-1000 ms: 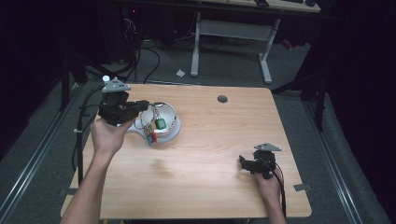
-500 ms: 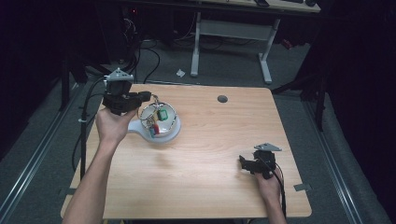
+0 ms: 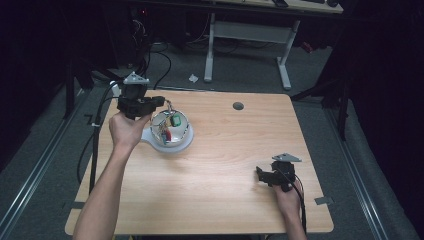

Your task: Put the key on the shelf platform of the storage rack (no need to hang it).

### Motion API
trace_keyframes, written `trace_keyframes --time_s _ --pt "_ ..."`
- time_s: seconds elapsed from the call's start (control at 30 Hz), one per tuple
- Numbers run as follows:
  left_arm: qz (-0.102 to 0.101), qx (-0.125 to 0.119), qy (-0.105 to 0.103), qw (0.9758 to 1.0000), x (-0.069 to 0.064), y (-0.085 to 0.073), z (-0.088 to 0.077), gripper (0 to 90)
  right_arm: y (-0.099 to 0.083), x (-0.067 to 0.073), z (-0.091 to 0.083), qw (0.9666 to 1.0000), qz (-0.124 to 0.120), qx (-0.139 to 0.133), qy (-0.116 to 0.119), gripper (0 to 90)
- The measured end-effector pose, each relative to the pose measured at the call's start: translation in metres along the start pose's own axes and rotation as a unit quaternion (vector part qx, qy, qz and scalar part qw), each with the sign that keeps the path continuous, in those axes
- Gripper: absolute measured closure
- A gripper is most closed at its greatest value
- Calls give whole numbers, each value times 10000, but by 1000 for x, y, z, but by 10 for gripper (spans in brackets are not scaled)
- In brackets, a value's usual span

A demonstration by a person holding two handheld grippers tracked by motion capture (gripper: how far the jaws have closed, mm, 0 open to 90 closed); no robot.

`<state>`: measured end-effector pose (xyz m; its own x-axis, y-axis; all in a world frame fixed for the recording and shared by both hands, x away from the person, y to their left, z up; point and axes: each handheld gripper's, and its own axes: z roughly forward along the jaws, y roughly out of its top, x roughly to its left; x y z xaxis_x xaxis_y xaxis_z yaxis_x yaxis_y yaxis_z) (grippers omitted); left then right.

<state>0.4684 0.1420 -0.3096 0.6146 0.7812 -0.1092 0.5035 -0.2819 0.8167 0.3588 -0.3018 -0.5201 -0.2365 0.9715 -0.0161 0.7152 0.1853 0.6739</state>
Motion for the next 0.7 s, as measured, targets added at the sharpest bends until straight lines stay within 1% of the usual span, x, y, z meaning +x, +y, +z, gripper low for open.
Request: trace_keyframes --time_s 0.17,0.3,0.4,0.53,0.6,0.7 --pt "-27 54 8 10000 2 0 8 874 0 0 0 10000 1 -1 1 155" --pt "-61 46 -16 10000 4 0 13 874 0 0 0 10000 -1 -1 1 156" --pt "-77 -1 -22 10000 5 3 13 874 0 0 0 10000 0 -1 1 155" --pt "-15 -42 -8 10000 3 9 9 874 0 0 0 10000 -2 -1 2 156" --pt "-19 -95 -14 10000 3 11 7 874 0 0 0 10000 -1 -1 1 155" --pt "10 -46 9 10000 2 11 8 874 0 0 0 10000 1 -1 2 155"
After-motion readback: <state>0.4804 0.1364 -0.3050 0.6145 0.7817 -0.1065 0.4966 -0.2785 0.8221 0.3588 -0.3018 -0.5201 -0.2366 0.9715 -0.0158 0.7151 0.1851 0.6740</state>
